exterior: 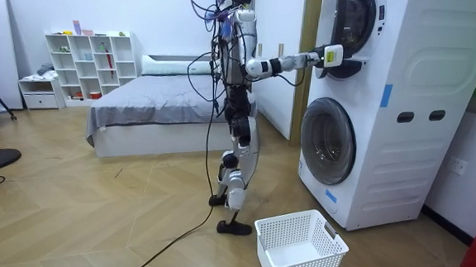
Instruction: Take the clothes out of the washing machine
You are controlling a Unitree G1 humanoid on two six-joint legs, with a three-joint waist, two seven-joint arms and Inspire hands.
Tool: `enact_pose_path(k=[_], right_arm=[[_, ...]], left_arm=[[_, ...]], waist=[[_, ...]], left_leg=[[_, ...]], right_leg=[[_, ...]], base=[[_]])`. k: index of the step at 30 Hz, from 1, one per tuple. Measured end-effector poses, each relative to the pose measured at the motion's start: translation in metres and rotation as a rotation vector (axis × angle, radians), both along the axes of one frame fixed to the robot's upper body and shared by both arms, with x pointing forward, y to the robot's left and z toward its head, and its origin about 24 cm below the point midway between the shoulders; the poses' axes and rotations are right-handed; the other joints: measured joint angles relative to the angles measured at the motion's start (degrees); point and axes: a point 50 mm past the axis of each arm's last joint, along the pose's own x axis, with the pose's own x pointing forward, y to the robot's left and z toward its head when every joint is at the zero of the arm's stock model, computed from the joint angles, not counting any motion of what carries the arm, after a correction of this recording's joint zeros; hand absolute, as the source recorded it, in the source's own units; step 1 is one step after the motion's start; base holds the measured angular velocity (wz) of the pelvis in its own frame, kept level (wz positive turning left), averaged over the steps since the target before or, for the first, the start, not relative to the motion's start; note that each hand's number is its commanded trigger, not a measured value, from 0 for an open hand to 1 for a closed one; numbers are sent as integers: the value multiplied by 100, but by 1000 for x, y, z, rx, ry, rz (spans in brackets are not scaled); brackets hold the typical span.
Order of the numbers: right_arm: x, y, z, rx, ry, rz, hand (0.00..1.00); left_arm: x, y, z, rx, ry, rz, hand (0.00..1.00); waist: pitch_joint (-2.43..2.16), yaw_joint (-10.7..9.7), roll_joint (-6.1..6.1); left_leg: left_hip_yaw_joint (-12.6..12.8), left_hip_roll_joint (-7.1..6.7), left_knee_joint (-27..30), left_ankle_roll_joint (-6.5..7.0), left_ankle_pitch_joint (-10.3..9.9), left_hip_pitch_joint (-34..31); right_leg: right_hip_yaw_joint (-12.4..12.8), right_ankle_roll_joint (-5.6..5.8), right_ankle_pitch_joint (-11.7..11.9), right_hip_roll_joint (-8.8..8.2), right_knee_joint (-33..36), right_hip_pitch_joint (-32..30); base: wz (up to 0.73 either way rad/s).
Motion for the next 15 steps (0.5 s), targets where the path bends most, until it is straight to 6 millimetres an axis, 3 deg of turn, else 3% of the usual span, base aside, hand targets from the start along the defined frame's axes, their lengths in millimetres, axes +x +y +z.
enact_pose_path(k=[8,15], right_arm=[[-6,7,7,10,-35,61,0],[-10,15,17,-19,-60,138,0]], left_arm=[[2,-4,-2,-14,-6,-8,0],[-1,-5,-2,-17,13,-37,0]], waist=[[-8,-28,58],[-9,-172,58]], left_leg=[[242,17,-25,0,0,-26],[277,20,-4,0,0,-38]], right_leg=[[100,-1,0,1,97,-153],[133,-1,0,-1,175,-210]], base=[[-10],[-4]])
